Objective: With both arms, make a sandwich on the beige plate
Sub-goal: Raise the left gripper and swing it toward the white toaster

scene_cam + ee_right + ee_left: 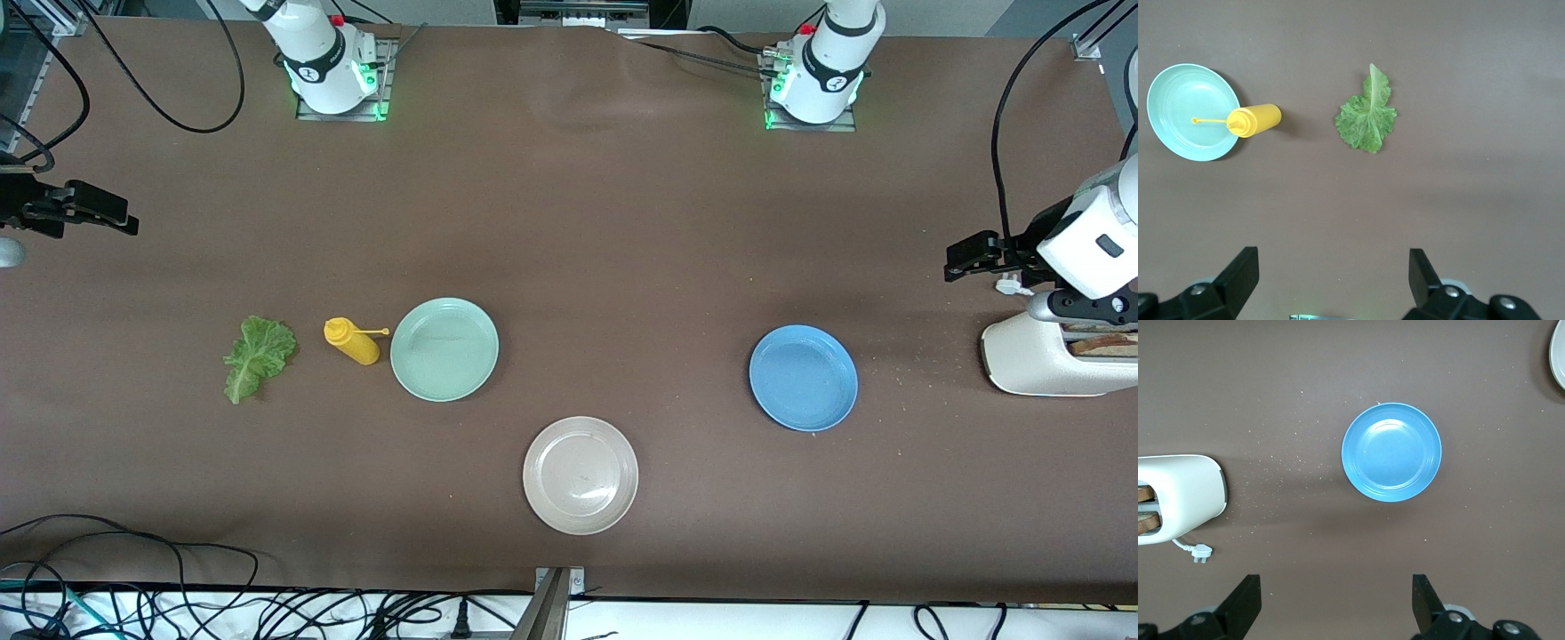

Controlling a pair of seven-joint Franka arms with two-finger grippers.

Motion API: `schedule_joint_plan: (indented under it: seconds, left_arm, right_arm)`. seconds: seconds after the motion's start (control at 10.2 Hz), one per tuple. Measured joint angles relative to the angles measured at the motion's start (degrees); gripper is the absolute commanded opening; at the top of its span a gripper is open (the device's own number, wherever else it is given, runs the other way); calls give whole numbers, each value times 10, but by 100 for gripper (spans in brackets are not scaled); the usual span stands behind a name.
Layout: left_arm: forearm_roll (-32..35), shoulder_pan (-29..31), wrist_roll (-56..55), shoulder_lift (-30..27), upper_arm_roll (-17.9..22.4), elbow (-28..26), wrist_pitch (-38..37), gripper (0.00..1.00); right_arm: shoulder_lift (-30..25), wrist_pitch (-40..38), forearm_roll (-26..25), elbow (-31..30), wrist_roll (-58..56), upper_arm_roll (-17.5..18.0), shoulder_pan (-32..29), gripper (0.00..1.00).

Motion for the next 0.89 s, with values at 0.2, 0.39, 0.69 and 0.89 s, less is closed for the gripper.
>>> schedule_joint_plan:
  seconds: [0.2, 0.39, 0.69, 0.89]
  left_arm:
    - [0, -6, 0, 0, 4, 0, 0, 100]
    - [0, -37, 0, 0, 32, 0, 0, 100]
    - [0, -63, -1, -9, 55, 0, 0, 100]
    - [0, -76, -2, -24, 70, -5, -3, 100]
  right_arm:
    - [0, 0, 0, 0, 0, 0, 0, 100]
    - [0, 0, 0, 0, 0, 0, 0, 100]
    - [0, 0, 0, 0, 0, 0, 0, 100]
    - [0, 0, 0, 0, 0, 0, 0, 100]
